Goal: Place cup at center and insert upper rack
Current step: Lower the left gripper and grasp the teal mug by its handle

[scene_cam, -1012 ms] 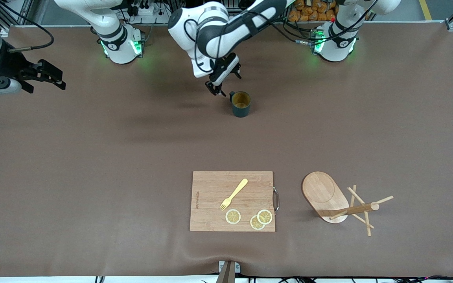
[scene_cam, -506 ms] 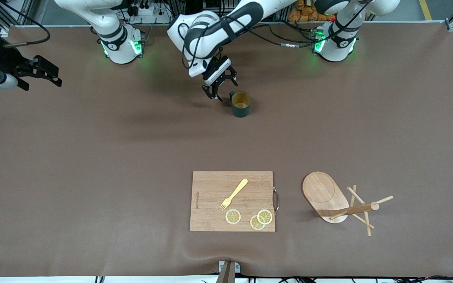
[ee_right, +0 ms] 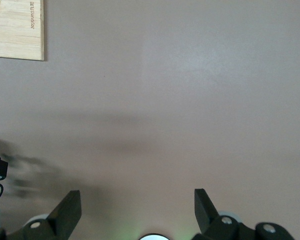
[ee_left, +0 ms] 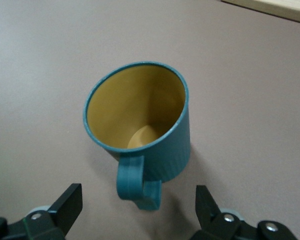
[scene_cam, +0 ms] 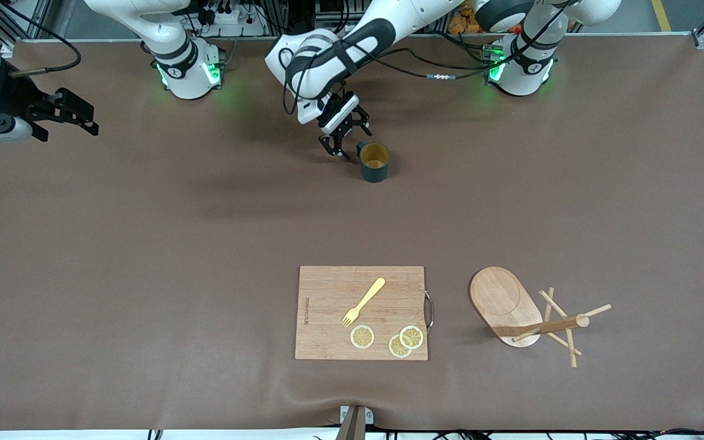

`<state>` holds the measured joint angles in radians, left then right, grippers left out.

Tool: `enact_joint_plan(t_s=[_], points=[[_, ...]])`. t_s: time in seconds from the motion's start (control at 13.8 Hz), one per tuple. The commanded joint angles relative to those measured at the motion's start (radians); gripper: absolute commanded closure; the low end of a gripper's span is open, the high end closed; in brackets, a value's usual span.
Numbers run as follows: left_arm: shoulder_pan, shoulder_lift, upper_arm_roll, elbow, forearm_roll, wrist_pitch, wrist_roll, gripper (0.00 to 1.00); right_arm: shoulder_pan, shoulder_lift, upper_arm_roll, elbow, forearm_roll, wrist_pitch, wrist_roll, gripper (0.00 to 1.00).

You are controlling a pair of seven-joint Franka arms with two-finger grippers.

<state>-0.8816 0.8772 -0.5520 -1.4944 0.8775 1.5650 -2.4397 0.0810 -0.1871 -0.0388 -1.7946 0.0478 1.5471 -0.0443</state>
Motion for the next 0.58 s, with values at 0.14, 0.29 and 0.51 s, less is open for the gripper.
enact_joint_plan(t_s=[0.14, 0.29, 0.51], points=[[-0.03, 0.045, 0.01, 0.008, 0.078, -0.008, -0.047, 0.17, -0.018, -0.025, 0.022, -0.023, -0.038, 0.021, -0.003, 0.0], [-0.04, 0.051, 0.02, 0.006, 0.081, -0.008, -0.047, 0.29, -0.014, -0.025, 0.023, -0.023, -0.072, 0.04, -0.002, 0.0], [-0.05, 0.051, 0.024, 0.006, 0.081, -0.008, -0.047, 0.44, -0.018, -0.023, 0.023, -0.023, -0.072, 0.064, 0.001, 0.0]])
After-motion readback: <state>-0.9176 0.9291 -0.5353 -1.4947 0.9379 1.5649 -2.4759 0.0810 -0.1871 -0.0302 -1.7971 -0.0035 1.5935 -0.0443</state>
